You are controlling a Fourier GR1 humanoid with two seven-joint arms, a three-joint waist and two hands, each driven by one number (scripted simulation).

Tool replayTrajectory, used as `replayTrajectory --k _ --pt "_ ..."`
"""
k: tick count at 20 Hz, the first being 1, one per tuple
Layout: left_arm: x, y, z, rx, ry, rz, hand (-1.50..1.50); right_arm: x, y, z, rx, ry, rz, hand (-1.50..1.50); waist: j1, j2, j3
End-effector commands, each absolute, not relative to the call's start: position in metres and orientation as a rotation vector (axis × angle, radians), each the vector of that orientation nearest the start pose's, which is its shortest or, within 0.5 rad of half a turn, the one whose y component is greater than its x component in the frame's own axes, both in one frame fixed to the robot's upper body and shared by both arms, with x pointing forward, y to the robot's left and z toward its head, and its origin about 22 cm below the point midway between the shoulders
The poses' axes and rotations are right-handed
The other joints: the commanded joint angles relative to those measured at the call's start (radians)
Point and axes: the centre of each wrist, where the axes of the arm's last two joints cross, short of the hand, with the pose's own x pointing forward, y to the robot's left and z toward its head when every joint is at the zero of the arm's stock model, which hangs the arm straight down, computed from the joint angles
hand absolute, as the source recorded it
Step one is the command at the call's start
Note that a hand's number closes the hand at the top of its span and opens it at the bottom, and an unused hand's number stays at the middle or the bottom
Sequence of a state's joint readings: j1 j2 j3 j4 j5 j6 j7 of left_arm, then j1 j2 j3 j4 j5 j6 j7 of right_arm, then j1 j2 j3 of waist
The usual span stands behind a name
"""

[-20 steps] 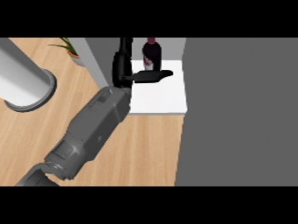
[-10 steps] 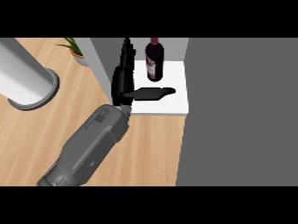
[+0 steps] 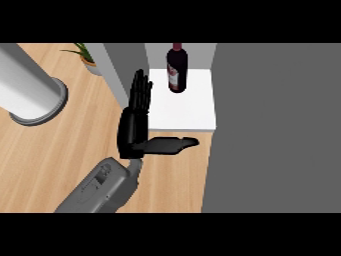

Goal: Pick up the wine, place it into the cabinet and close the cabinet

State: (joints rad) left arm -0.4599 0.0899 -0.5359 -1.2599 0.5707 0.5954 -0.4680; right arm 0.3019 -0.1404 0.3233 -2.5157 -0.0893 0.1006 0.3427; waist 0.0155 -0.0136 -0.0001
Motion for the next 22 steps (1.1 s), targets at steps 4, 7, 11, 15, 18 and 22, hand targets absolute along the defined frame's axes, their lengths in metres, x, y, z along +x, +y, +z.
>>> replayTrajectory --k 4,7,11,15,18,22 --pt "0.240 0.100 0.026 -0.221 -1.877 0.172 -1.50 0.077 -0.210 0.200 0.338 -1.915 0.286 -1.50 -0.012 0.007 0.000" --pt "0.217 0.108 0.031 -0.228 -1.882 0.208 -1.50 0.083 -0.207 0.193 0.344 -1.890 0.331 -1.50 -0.016 0.007 0.000" --pt "0.199 0.114 0.025 -0.214 -1.896 0.187 -1.50 0.090 -0.209 0.193 0.355 -1.799 0.626 1.50 -0.010 0.008 0.000" --pt "0.181 0.146 0.015 -0.174 -1.892 0.198 -1.50 0.081 -0.193 0.179 0.602 -1.678 0.698 1.50 -0.011 0.006 -0.001" --pt "0.168 0.159 0.028 -0.176 -1.893 0.190 -1.50 0.064 -0.187 0.194 0.671 -1.692 0.722 1.50 -0.009 0.000 -0.002" --pt "0.165 0.183 0.034 -0.142 -1.911 0.176 -1.50 0.068 -0.182 0.195 0.680 -1.706 0.764 1.50 -0.006 0.005 -0.002"
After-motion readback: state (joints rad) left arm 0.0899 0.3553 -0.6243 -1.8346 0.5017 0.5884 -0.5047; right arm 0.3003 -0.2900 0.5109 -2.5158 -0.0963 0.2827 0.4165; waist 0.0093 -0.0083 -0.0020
